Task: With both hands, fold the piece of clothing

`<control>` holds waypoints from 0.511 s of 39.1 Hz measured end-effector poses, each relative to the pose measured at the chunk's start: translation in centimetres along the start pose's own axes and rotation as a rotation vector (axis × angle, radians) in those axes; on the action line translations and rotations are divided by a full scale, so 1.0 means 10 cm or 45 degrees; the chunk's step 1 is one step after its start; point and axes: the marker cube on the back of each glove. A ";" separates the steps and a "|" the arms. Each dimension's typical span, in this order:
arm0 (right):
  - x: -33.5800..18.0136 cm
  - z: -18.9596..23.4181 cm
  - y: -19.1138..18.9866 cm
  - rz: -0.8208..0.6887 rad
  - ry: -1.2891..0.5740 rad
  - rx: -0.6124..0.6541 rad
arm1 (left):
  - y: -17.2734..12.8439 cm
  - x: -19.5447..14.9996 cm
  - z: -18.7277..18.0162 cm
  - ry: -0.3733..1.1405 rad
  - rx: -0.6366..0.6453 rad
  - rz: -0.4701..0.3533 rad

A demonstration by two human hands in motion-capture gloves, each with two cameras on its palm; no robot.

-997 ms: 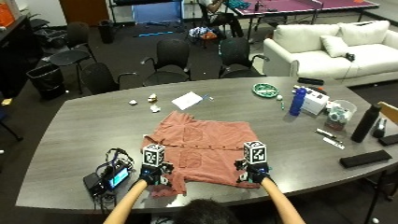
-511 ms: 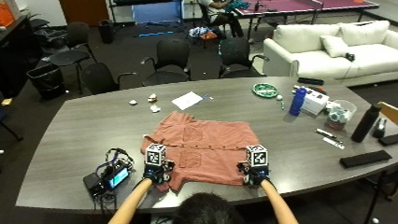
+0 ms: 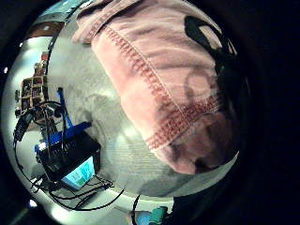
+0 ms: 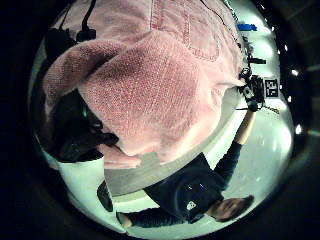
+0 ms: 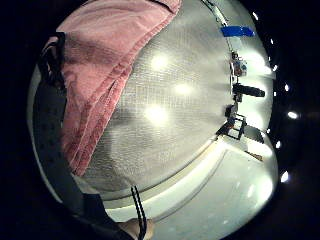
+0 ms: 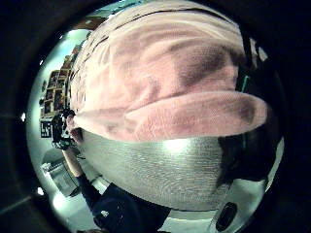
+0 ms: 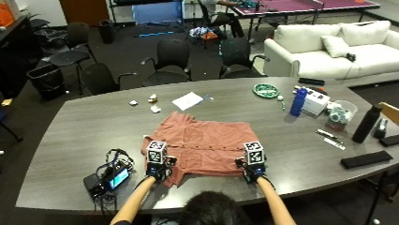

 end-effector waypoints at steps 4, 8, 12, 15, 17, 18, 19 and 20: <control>-0.01 -0.07 0.09 -0.045 0.056 -0.035 | 0.13 0.01 -0.11 -0.012 0.009 0.017; 0.05 -0.21 0.29 -0.027 0.110 0.001 | 0.31 0.03 -0.24 -0.070 0.045 0.057; 0.20 -0.31 0.41 -0.025 0.162 0.048 | 0.45 0.15 -0.32 0.024 0.024 0.268; 0.32 -0.38 0.49 -0.075 0.142 0.076 | 0.52 0.17 -0.41 0.018 0.065 0.354; 0.38 -0.53 0.64 -0.089 0.144 0.112 | 0.63 0.17 -0.53 -0.021 0.101 0.365; 0.40 -0.62 0.72 -0.090 0.147 0.133 | 0.71 0.18 -0.62 -0.030 0.113 0.379; 0.42 -0.72 0.79 -0.089 0.150 0.157 | 0.79 0.19 -0.71 -0.033 0.124 0.397; 0.44 -0.82 0.85 -0.085 0.153 0.184 | 0.86 0.20 -0.80 -0.033 0.138 0.413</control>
